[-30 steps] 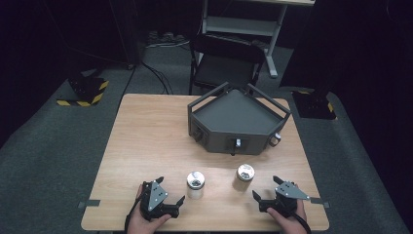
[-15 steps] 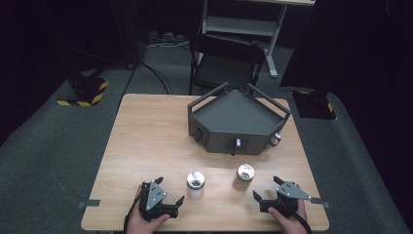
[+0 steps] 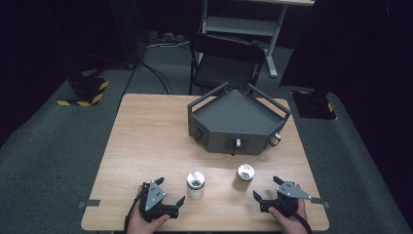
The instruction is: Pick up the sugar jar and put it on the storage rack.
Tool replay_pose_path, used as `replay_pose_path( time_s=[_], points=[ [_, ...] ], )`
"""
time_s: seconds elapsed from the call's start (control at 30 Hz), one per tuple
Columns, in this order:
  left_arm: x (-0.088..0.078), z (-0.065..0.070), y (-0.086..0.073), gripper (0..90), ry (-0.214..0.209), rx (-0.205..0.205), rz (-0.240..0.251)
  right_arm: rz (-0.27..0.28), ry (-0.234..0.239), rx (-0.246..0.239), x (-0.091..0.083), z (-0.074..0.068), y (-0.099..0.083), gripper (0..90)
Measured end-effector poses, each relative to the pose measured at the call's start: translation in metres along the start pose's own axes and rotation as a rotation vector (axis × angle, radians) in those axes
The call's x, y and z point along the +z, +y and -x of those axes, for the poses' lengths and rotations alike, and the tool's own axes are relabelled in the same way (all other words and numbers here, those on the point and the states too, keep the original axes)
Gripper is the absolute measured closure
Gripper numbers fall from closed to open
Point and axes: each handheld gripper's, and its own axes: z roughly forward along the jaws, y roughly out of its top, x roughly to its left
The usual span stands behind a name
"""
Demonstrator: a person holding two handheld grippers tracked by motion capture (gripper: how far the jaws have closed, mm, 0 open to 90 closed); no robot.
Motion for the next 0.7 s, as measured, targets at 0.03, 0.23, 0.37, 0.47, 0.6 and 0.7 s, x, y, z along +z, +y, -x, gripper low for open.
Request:
replay_pose_path(
  time_s=[0.03,0.23,0.37,0.47,0.6,0.7],
  points=[
    [0.0,0.001,0.001,0.7,-0.002,0.004,0.005,0.001,0.001,0.001,0.0,0.0,0.0,0.4],
    [-0.004,0.003,0.008,0.7,-0.018,-0.001,0.042,0.003,0.002,0.0,0.0,0.0,-0.001,0.4],
    [-0.006,0.004,0.015,0.6,-0.02,0.015,0.055,0.007,0.003,0.008,-0.001,0.001,-0.001,0.4],
    [-0.007,0.006,0.019,0.6,-0.022,0.021,0.064,0.008,0.005,0.011,-0.001,0.002,-0.001,0.3],
    [-0.005,0.008,0.026,0.6,-0.021,0.041,0.068,0.008,0.004,0.012,-0.001,0.002,-0.002,0.4],
    [-0.003,0.01,0.028,0.5,-0.022,0.042,0.073,0.01,0.003,0.011,-0.001,0.001,-0.002,0.4]
  ],
)
